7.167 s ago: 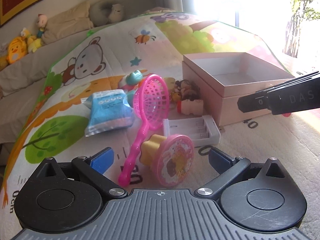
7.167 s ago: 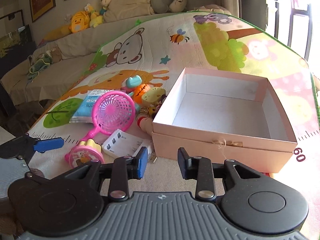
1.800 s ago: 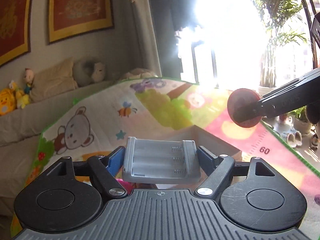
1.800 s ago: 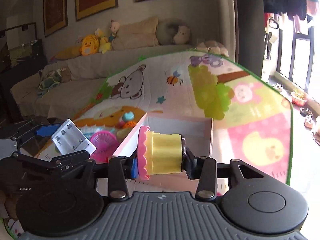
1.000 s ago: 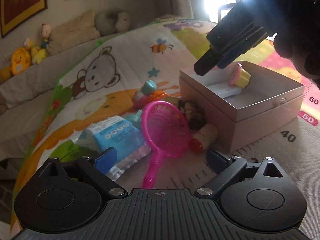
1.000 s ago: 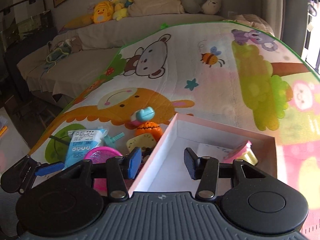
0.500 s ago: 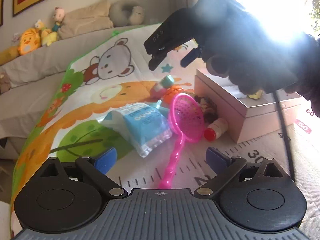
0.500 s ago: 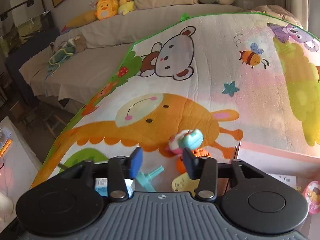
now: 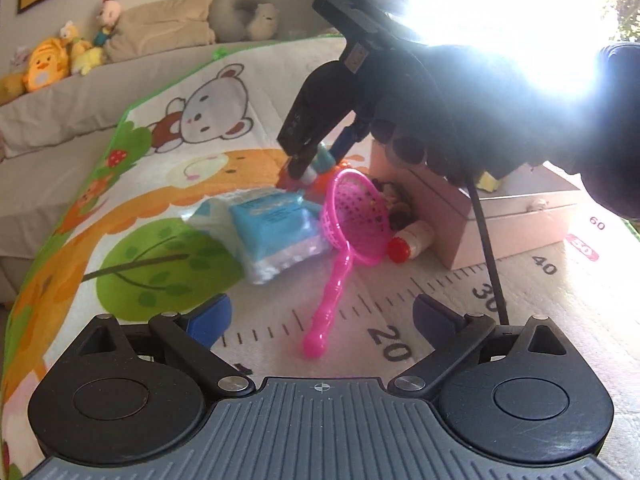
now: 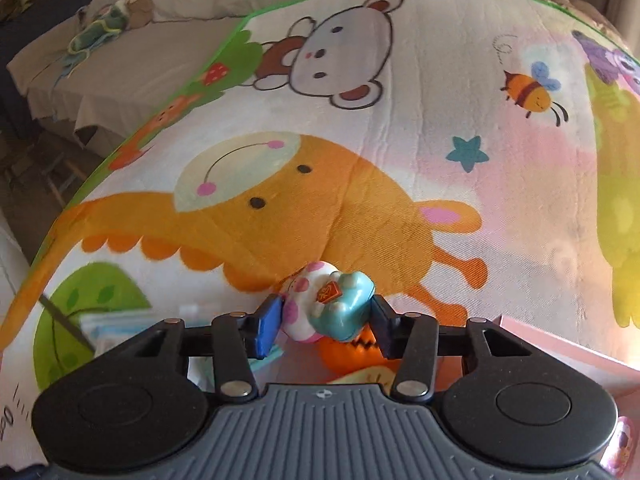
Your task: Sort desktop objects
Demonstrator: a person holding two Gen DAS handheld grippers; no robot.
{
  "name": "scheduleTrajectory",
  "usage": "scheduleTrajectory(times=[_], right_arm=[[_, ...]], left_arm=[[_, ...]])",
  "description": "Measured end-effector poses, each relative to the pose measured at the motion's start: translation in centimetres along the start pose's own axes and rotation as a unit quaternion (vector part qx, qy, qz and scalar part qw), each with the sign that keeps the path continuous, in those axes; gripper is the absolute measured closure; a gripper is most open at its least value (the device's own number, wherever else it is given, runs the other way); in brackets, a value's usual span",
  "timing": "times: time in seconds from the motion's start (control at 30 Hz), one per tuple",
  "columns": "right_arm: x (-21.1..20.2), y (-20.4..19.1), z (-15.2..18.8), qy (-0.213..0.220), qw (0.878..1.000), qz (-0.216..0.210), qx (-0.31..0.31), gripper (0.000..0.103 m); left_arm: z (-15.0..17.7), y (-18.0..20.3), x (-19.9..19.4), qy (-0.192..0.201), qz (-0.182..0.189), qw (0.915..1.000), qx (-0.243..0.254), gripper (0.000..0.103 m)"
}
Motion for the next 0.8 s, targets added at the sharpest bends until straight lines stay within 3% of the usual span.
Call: scheduleTrajectory(times=[0.2, 0.33, 0.43, 0.5, 0.67, 0.8], right_arm=[[-7.2, -3.0, 5.0, -0.025, 0.996, -0.085, -0.025, 0.058], [-13.8, -2.4, 6.5, 0.034, 0.994, -0.103, -0.003, 0.058], [-18.6, -0.4, 6.8, 0.095, 0.992, -0.085, 0.014, 0.058], [-20.9, 0.8, 8.0, 0.111, 0.991, -0.076, 0.022, 0.058], [-22.4, 3.2, 13.2, 0.085, 0.994, -0.048, 0.049, 0.058], [-21.8, 5.1, 17.1, 0.072, 0.996, 0.013, 0.054, 0.055]], left_arm=[[0.3, 2.4, -1.7, 0.002, 0.064, 0.9977, 0.024, 0.002], [1.2, 4.2, -2.4, -0.005, 0.087, 0.9953, 0.043, 0.002], [1.6, 5.2, -2.0, -0.017, 0.081, 0.9959, 0.036, 0.001], [1.7, 5.6, -1.6, -0.020, 0.066, 0.9971, 0.034, 0.001], [1.4, 6.0, -1.1, -0.029, 0.056, 0.9980, 0.006, 0.001], [1.0, 6.9, -1.1, -0.020, 0.033, 0.9989, 0.027, 0.001]])
Point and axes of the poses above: each gripper's, at about its wrist camera, not at the fingertips, and x roughly the way its jaws point, y to its right, z to its underside, the point moved 3 cm from there along x, roughly the way its jaws point, and after that the axes turned 15 degrees about y, right-handed, at the moved point
